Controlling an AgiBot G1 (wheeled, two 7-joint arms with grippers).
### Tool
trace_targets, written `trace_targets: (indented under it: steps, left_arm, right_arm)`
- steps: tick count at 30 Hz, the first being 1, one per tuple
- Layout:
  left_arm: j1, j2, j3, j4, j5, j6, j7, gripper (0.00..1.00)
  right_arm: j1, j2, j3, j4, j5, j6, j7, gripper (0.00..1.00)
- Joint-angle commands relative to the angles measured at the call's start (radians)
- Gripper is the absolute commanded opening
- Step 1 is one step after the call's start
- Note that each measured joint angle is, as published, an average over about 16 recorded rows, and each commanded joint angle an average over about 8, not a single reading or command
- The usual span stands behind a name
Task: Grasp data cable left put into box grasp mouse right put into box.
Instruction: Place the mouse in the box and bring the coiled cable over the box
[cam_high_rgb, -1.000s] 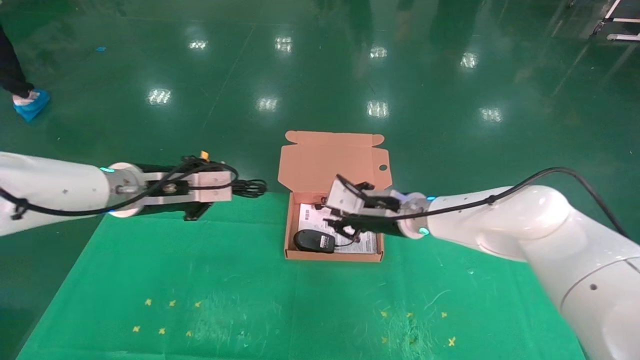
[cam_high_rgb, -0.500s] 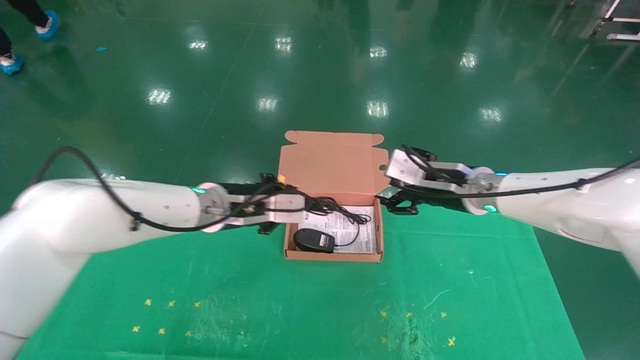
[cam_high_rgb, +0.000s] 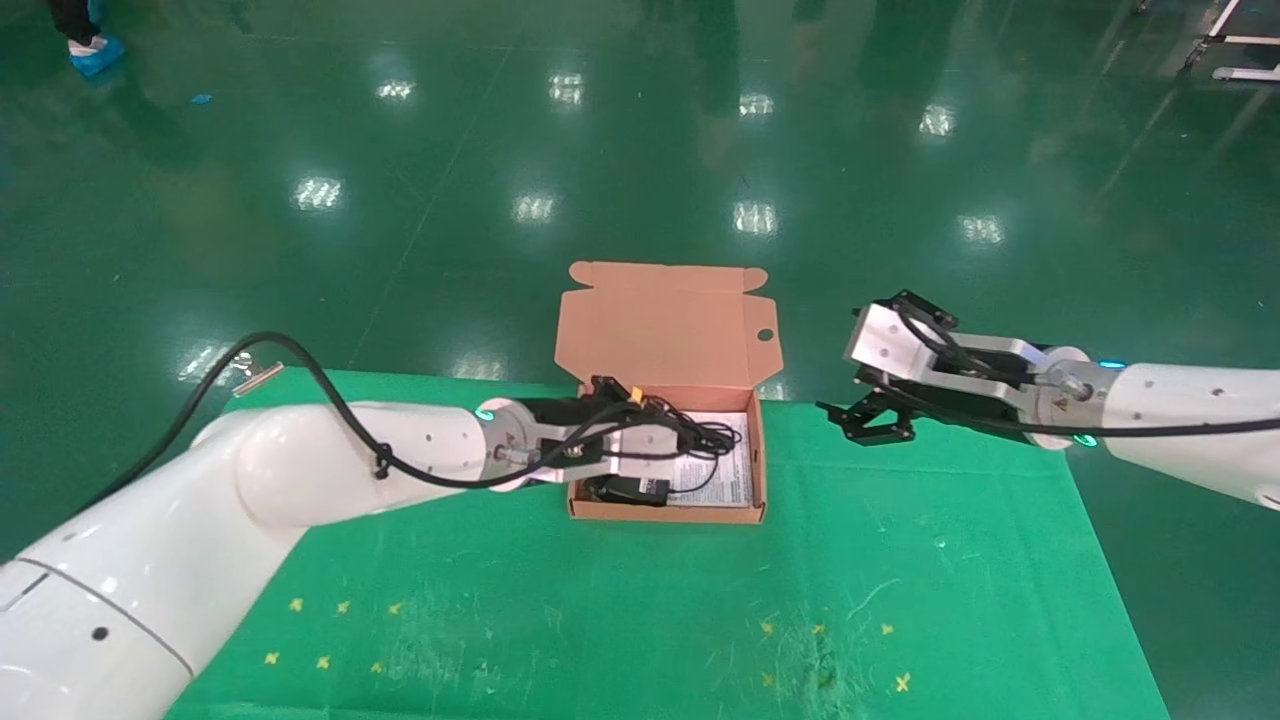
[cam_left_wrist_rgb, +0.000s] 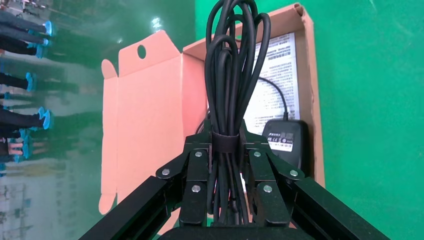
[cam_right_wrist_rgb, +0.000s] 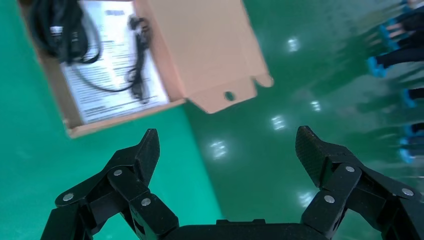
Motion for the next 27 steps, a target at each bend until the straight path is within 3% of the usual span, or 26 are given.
trace_targets:
  steps: [1,3,11,27]
  left_arm:
    - [-0.002,0.002,0.039,0.009,-0.039,-0.024,0.009,0.00]
    - [-0.007,0.002,0.075,0.018,-0.070,-0.042,0.006,0.00]
    - [-0.021,0.007,0.160,0.043,-0.140,-0.074,-0.009,0.98]
    - [-0.019,0.004,0.144,0.036,-0.126,-0.068,-0.005,1.00]
  right_arm:
    - [-0.009,0.027,-0.003,0.046,-0.015,0.021,0.031,1.00]
    - [-0.016,0.039,-0.008,0.075,-0.031,0.035,0.058,1.00]
    - [-0.022,0.060,-0.023,0.125,-0.070,0.055,0.113,1.00]
    - [-0.021,0.054,-0.021,0.113,-0.063,0.053,0.106,1.00]
